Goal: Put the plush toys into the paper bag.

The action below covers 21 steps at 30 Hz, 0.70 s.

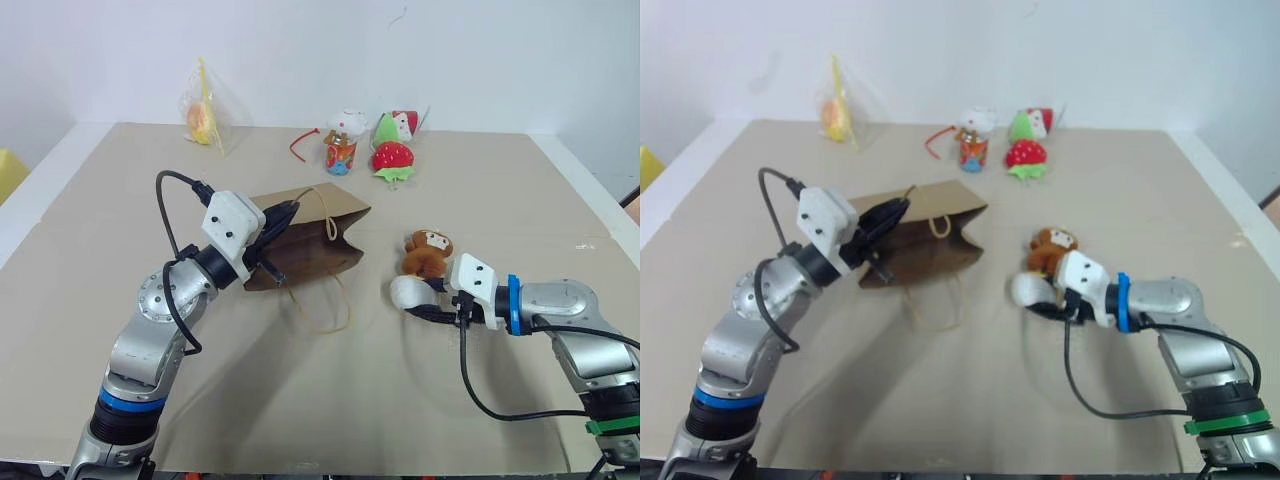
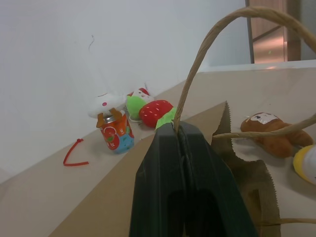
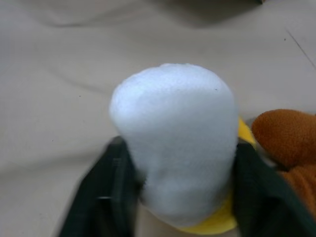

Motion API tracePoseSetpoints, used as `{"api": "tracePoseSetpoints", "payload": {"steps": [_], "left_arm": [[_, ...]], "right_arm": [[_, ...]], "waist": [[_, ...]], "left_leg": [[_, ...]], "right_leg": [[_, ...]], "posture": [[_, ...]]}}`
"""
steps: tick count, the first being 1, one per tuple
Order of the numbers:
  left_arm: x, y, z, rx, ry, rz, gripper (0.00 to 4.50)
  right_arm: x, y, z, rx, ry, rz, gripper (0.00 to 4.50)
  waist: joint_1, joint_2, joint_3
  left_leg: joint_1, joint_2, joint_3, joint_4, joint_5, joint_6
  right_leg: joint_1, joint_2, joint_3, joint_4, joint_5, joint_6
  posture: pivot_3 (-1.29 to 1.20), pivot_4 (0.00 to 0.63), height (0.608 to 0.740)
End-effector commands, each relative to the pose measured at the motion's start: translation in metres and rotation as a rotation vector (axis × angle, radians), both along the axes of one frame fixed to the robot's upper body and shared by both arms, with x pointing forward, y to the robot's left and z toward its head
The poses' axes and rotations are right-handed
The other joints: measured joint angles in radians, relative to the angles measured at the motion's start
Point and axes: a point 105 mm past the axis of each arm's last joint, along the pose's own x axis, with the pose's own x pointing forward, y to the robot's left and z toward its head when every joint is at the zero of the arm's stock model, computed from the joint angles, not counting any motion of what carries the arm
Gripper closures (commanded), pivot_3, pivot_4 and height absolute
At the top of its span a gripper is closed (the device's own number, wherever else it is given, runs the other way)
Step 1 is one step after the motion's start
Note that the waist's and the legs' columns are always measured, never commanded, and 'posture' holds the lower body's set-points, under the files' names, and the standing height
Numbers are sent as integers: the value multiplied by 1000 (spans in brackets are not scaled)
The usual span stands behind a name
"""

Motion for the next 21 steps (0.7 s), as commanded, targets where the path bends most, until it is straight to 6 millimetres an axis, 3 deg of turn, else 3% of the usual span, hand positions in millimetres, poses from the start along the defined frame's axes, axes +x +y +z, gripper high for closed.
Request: {"api": "tracePoseSetpoints", "payload": {"steps": [1,3,8,11,13,16,21], "left_arm": [[-6,-1,14,-13,-59,-4,4500],[-5,-1,14,-14,-56,-4,4500],[-4,0,13,-15,-49,-4,4500],[-3,-1,13,-22,-45,0,4500],[-3,-2,13,-23,-47,1,4500],[-2,-4,16,-32,-60,8,4500],[-2,-6,19,-40,-82,18,4500]], "right_arm": [[-4,3,1,-5,-13,36,3806],[-4,7,13,24,-44,56,4405],[-7,29,72,219,-14,112,4469],[-22,60,104,327,55,215,4469],[-27,79,108,351,69,250,4469],[-19,114,102,397,45,241,4469],[-2,142,90,411,25,191,4469]], "waist": [[0,0,0],[0,0,0],[-2,1,1],[-2,1,1],[0,0,0],[-1,-2,-1],[0,-1,0]], "left_leg": [[0,0,0,0,0,0],[0,0,0,0,0,0],[0,0,1,0,0,0],[0,1,0,0,0,0],[0,2,-2,0,0,0],[0,3,-2,-1,0,0],[-3,2,-2,0,0,0]], "right_leg": [[0,0,0,0,0,0],[0,0,0,0,0,0],[0,0,1,0,0,0],[0,-1,0,1,0,0],[0,-1,-1,1,0,-1],[0,-1,-2,1,-1,-2],[-2,-1,-2,1,-1,-2]], "posture": [[0,150,740],[0,150,740],[0,150,740],[0,150,740],[0,150,740],[0,150,740],[0,150,740]]}}
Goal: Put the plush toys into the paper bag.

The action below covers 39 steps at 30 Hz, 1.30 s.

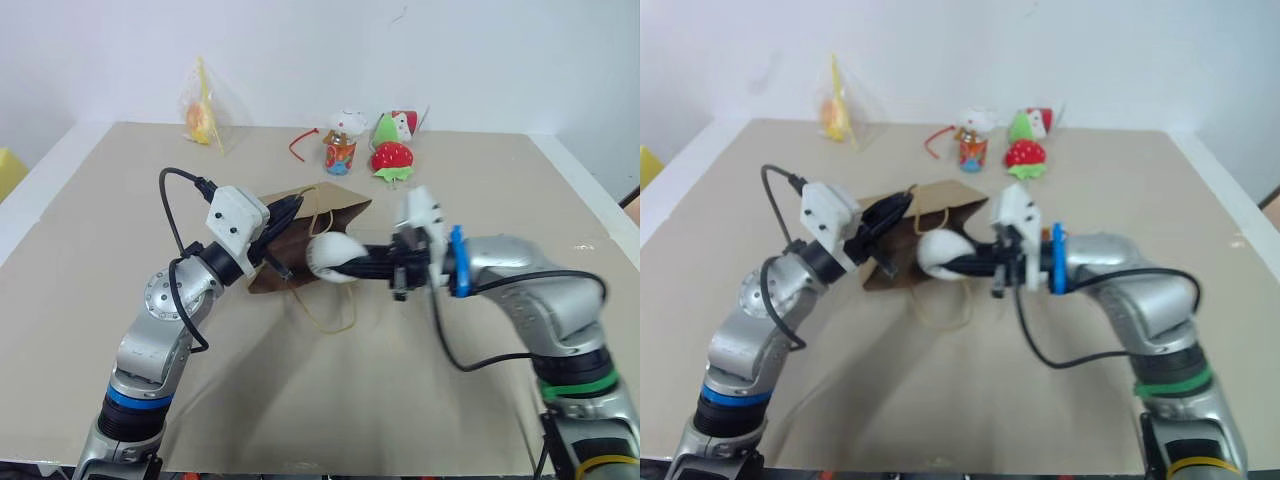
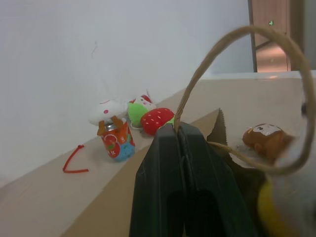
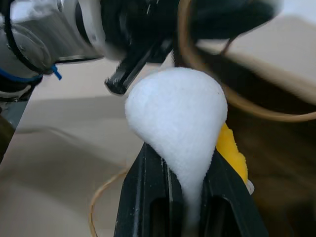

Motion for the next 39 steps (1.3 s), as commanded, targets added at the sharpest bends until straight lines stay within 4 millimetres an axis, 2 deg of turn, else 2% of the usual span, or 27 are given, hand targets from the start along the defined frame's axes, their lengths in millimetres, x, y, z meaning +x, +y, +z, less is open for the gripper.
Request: {"api": "tracePoseSetpoints", "payload": {"steps": [1,5,13,15,16,18,19,20,21,25,30,34,37,38,39], "left_arm": [[-3,-2,15,-15,-67,6,4500],[-5,-5,16,-22,-72,4,4500],[-7,-7,14,-32,-65,7,4500],[-8,-7,15,-32,-65,6,4500],[-8,-7,15,-32,-65,6,4500],[-7,-6,15,-30,-66,8,4500],[-7,-5,15,-30,-66,9,4500],[-6,-5,15,-29,-66,10,4500],[-6,-5,15,-30,-66,10,4500],[-5,-5,15,-32,-64,11,4500],[-3,-5,15,-32,-59,10,4500],[-2,-4,15,-28,-58,10,4500],[-1,-4,16,-30,-59,10,4500],[0,-4,16,-31,-59,10,4500],[0,-4,17,-32,-59,9,4500]], "right_arm": [[19,19,7,28,-75,-79,4469],[38,35,-1,20,-120,-143,4469],[56,65,-12,-2,-208,-181,4469],[57,68,-11,8,-206,-184,3453],[52,70,-10,18,-188,-156,3306],[46,69,-7,20,-181,-128,2602],[43,68,-7,18,-176,-113,2421],[41,65,-5,17,-183,-105,2001],[36,61,-1,29,-171,-92,1344],[25,41,17,52,-173,-70,25],[12,14,33,50,-178,-61,25],[2,-24,45,41,-99,-73,25],[11,-71,46,-28,-59,-198,25],[18,-85,45,-60,-74,-258,25],[34,-107,38,-133,-133,-372,25]], "waist": [[-1,0,0],[-1,0,0],[-2,0,0],[-2,0,0],[-1,0,0],[-1,0,0],[-1,0,0],[-1,0,0],[-1,0,0],[0,0,0],[-1,0,0],[0,0,0],[1,0,0],[1,0,0],[1,0,0]], "left_leg": [[0,-1,1,0,0,0],[-1,-1,1,1,0,0],[-2,0,1,0,0,0],[-2,0,0,0,0,0],[-2,0,0,0,0,0],[-2,0,1,0,0,0],[-2,0,1,0,0,0],[-2,0,1,0,0,0],[-2,0,1,0,0,0],[-2,0,0,0,0,0],[-3,0,0,1,0,0],[-3,0,-1,0,0,0],[-3,-2,0,1,0,0],[-2,-1,0,1,0,0],[-2,-2,0,1,0,0]], "right_leg": [[0,0,0,0,0,0],[-1,0,1,0,1,1],[-2,0,1,0,1,1],[-2,0,0,0,1,1],[-2,0,0,0,1,1],[-2,0,0,0,1,1],[-2,0,0,0,1,1],[-2,0,1,0,1,1],[-2,0,0,0,1,1],[-2,0,0,0,1,1],[-2,-1,-1,0,1,1],[-2,-1,-1,0,1,0],[-2,-1,-1,0,1,1],[-2,-1,-1,0,1,1],[-2,-1,0,-1,1,1]], "posture": [[0,150,740],[0,150,740],[0,150,740],[0,150,740],[0,150,740],[0,150,740],[0,150,740],[0,150,740],[0,150,740],[0,150,740],[0,150,740],[0,150,740],[0,150,740],[0,150,740],[0,150,740]]}}
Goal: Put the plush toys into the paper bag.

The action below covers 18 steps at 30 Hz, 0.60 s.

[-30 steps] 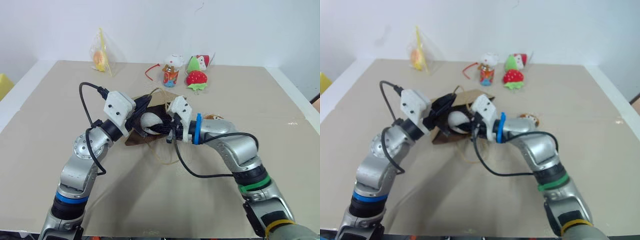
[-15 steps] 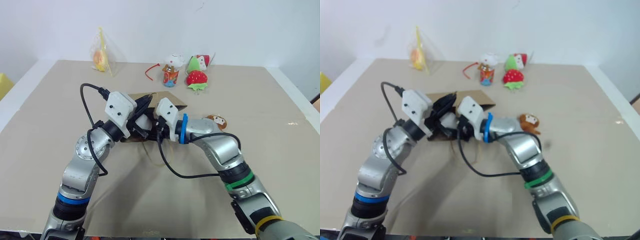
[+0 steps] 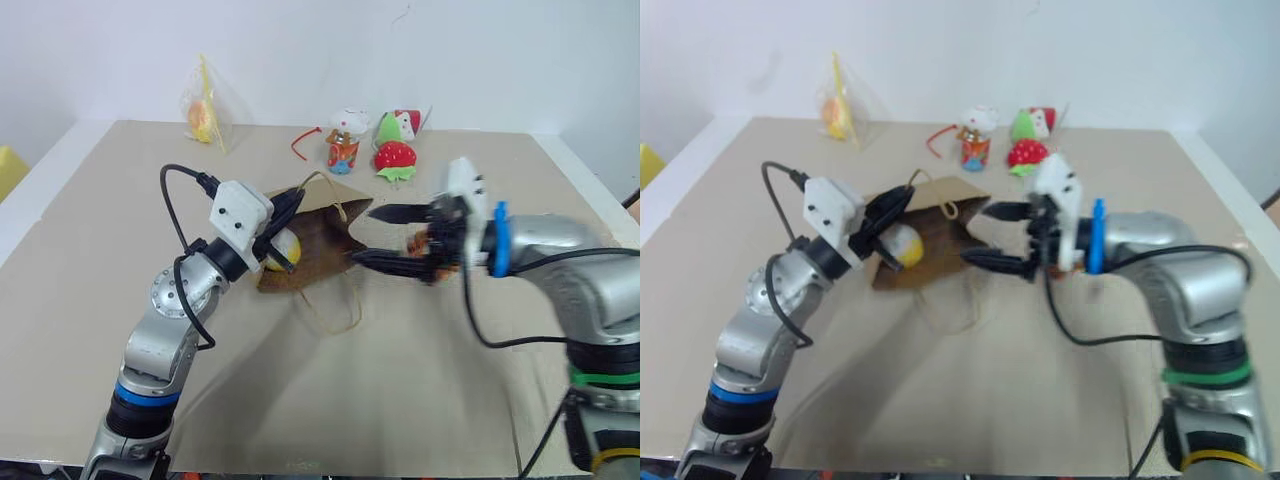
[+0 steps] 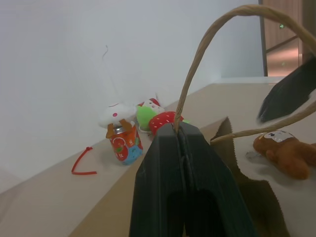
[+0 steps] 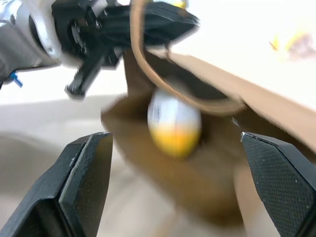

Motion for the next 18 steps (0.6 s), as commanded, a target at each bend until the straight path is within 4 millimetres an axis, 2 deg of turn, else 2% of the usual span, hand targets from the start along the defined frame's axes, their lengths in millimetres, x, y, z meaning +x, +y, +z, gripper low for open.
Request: {"api": "tracePoseSetpoints", "payload": {"steps": [1,2,4,8,11,17,18], "left_arm": [[-3,0,12,-11,-44,-12,4500],[-3,-1,12,-13,-43,-15,4500],[-4,-2,12,-14,-43,-18,4500],[-4,-3,12,-17,-43,-19,4500],[-4,-3,12,-20,-43,-15,4500],[-6,-4,13,-27,-44,-14,4500],[-6,-4,13,-26,-44,-13,4500]], "right_arm": [[31,-59,-5,-148,-126,-253,25],[41,-73,-11,-187,-149,-323,25],[53,-85,-22,-201,-157,-391,25],[70,-86,-52,-187,-131,-470,25],[80,-92,-82,-242,-104,-539,25],[85,-103,-114,-278,6,-647,25],[84,-104,-117,-283,18,-658,540]], "waist": [[0,0,0],[0,0,0],[-3,0,0],[-7,0,0],[-4,0,0],[-2,1,1],[-2,1,1]], "left_leg": [[0,0,0,0,0,0],[1,-1,0,0,0,0],[1,-1,2,0,0,0],[3,2,2,-1,0,0],[3,3,2,-2,0,0],[2,-1,4,-1,0,0],[3,-1,5,0,0,0]], "right_leg": [[0,0,0,0,0,0],[1,0,0,0,0,0],[1,0,2,0,0,1],[0,2,3,0,0,0],[0,5,3,0,0,0],[1,1,4,0,0,1],[1,1,4,0,1,2]], "posture": [[0,150,740],[0,150,740],[0,150,740],[0,150,740],[0,150,740],[0,150,740],[0,150,740]]}}
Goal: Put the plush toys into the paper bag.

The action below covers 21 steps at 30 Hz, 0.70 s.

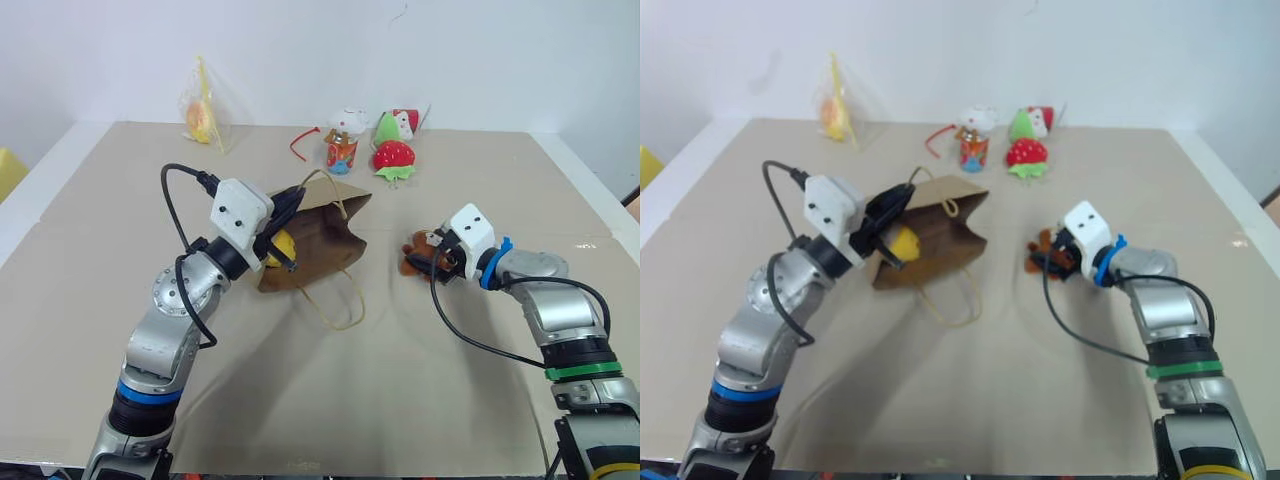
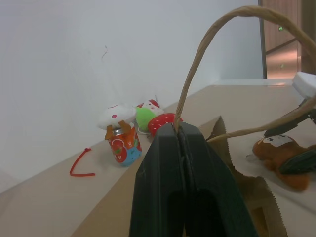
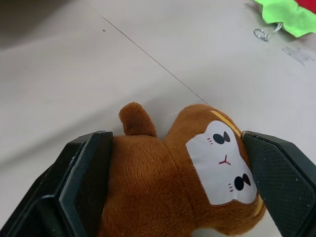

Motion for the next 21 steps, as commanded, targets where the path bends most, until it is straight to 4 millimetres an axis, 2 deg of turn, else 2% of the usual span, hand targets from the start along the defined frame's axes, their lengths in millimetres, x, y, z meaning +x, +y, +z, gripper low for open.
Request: {"api": "tracePoseSetpoints", "payload": {"steps": [1,2,3,7,10,11,13,14,21], "left_arm": [[-7,-3,12,-12,-49,-9,4500],[-7,-3,12,-12,-49,-9,4500],[-7,-3,12,-11,-50,-9,4500],[-6,-2,13,-10,-48,-7,4500],[-6,-3,13,-10,-50,-12,4500],[-6,-3,13,-10,-50,-13,4500],[-6,-4,13,-10,-51,-15,4500],[-5,-4,14,-10,-52,-14,4500],[-3,-5,13,-8,-49,-14,4500]], "right_arm": [[-1,-15,-16,-30,55,-79,649],[-1,-15,-17,-32,60,-79,1182],[-2,-15,-18,-34,61,-78,1528],[-5,-15,-19,-29,72,-74,2838],[-10,-14,-19,-77,63,-37,3630],[-11,-13,-16,-92,48,-23,4048],[-18,1,-2,-70,18,68,4048],[-24,15,9,-31,-7,141,4048],[-77,80,68,157,-23,510,4048]], "waist": [[0,0,0],[0,0,0],[1,0,0],[2,0,0],[2,-1,0],[2,-1,0],[3,-1,0],[3,-1,0],[-1,1,0]], "left_leg": [[0,0,0,0,0,0],[1,-1,0,0,0,0],[1,-1,0,1,0,0],[3,-2,0,1,1,1],[4,-3,-1,1,1,2],[4,-3,-1,1,1,2],[4,-4,-2,1,1,2],[4,-4,-2,1,1,2],[2,-3,-3,0,1,1]], "right_leg": [[0,0,0,0,0,0],[1,-1,0,0,1,1],[2,-1,0,0,1,1],[4,-2,0,0,1,2],[5,-3,0,0,1,2],[5,-3,0,0,1,2],[5,-3,-1,0,1,2],[5,-3,-1,0,1,3],[2,-1,-1,0,0,2]], "posture": [[0,150,740],[0,150,740],[0,150,740],[0,150,740],[0,150,740],[0,150,740],[0,150,740],[0,150,740],[0,150,740]]}}
